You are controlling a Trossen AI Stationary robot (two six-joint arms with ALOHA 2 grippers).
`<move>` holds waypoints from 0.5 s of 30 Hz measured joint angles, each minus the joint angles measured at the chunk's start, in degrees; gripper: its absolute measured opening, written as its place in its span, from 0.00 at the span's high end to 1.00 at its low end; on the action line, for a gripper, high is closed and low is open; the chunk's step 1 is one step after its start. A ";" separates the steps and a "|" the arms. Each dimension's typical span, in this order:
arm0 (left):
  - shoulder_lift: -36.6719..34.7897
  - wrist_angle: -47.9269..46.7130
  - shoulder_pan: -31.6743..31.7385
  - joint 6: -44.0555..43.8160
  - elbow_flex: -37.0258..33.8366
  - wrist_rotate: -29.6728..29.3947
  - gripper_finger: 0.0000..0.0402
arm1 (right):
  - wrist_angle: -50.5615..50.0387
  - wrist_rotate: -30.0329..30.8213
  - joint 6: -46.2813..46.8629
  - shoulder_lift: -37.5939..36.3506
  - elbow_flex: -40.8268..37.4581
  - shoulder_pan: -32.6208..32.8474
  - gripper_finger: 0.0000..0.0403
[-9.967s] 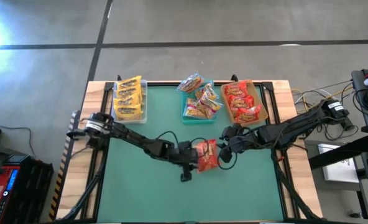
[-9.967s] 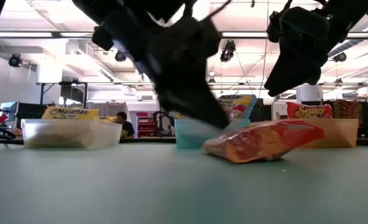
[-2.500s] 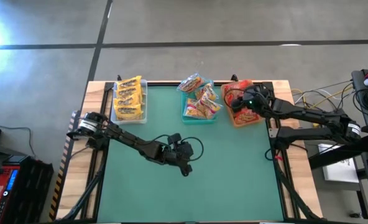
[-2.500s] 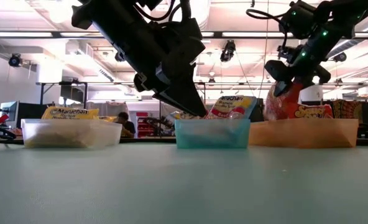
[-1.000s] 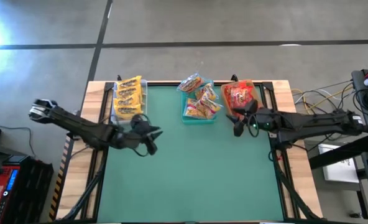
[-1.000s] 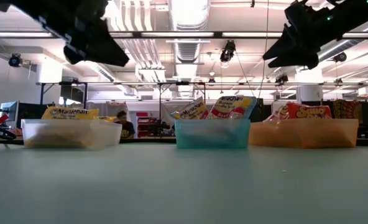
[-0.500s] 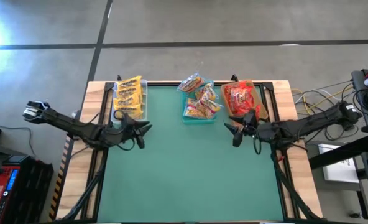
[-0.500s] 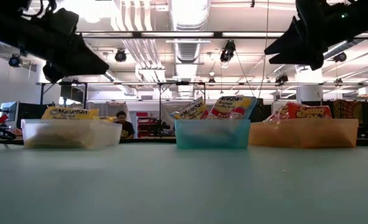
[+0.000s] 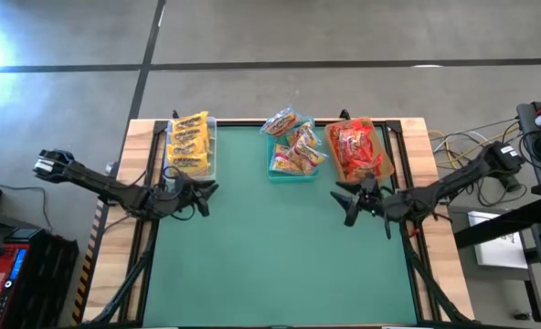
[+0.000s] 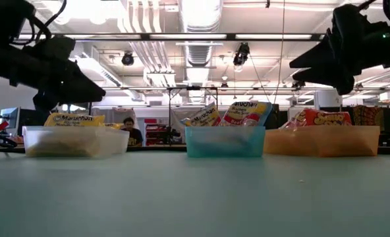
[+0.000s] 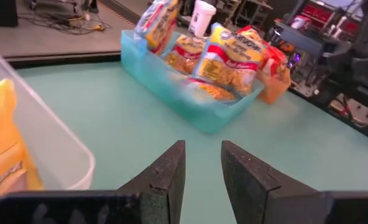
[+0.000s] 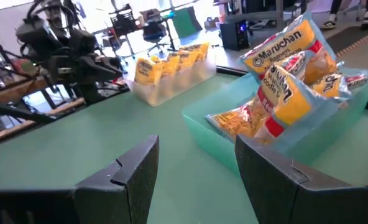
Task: Sort Maruchan noodles
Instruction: Return to Home Position
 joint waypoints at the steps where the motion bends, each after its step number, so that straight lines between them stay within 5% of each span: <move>1: 0.10 0.84 0.01 -0.24 -0.67 -0.33 0.78 | 1.00 0.25 0.16 0.34 -0.48 0.20 0.50; 15: 0.50 4.31 0.01 -4.27 -4.86 -0.67 0.78 | 1.97 1.35 3.18 3.41 -2.26 0.55 0.50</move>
